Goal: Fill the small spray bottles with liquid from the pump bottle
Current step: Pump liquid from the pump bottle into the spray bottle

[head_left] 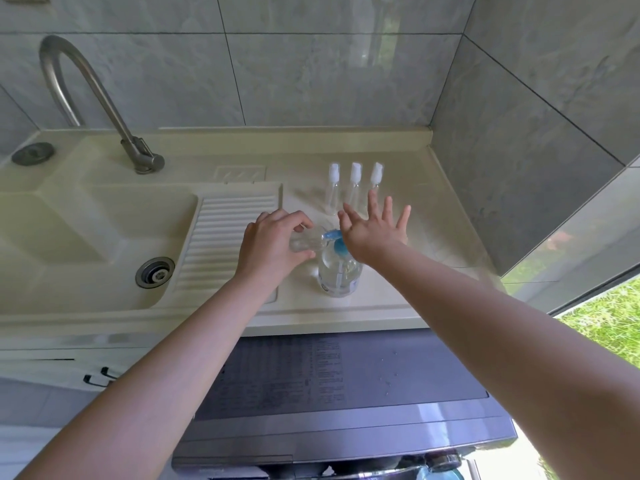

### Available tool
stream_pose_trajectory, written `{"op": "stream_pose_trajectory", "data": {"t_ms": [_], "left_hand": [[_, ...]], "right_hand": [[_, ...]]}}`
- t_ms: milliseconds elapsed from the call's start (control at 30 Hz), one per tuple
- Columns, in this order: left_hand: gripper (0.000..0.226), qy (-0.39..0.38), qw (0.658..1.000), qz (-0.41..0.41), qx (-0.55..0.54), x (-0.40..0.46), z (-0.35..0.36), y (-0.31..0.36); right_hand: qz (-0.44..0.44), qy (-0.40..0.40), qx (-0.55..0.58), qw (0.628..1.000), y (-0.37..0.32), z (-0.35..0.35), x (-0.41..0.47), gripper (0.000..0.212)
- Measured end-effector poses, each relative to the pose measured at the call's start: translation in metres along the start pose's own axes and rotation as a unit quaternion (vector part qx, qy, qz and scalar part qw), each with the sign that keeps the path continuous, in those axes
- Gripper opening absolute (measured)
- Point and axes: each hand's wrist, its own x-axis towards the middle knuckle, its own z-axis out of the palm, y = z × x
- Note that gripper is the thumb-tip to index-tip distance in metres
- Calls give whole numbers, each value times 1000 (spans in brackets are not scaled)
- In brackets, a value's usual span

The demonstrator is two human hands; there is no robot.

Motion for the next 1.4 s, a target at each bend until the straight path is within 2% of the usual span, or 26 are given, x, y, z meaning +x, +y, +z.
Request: {"op": "stream_pose_trajectory", "data": {"t_ms": [200,367,500,767,1233,1400], "left_hand": [[44,2,1000,2,-15,0,0,-1],[45,5,1000,-1,-20,-1,2,-2],[44,2,1000,-3,-22,0,1,-2],[44,5,1000,-8,-22,0,2,1],[44,6,999,-13,-32,0,-1,3],[43,4,999,-13,-29,0,-1,2]], "right_hand": [[-2,33,-22,999,0,-17,8,61],[-3,11,-18,1000,-3,-4,4,56],[1,20,-35,999,-4,-12,8,60],[24,-12,-1,1000,-7,-5,10,56],[19,59,-65,996,-8,-12,19,63],[23,55,-40,997,-12,-9,23,61]]}}
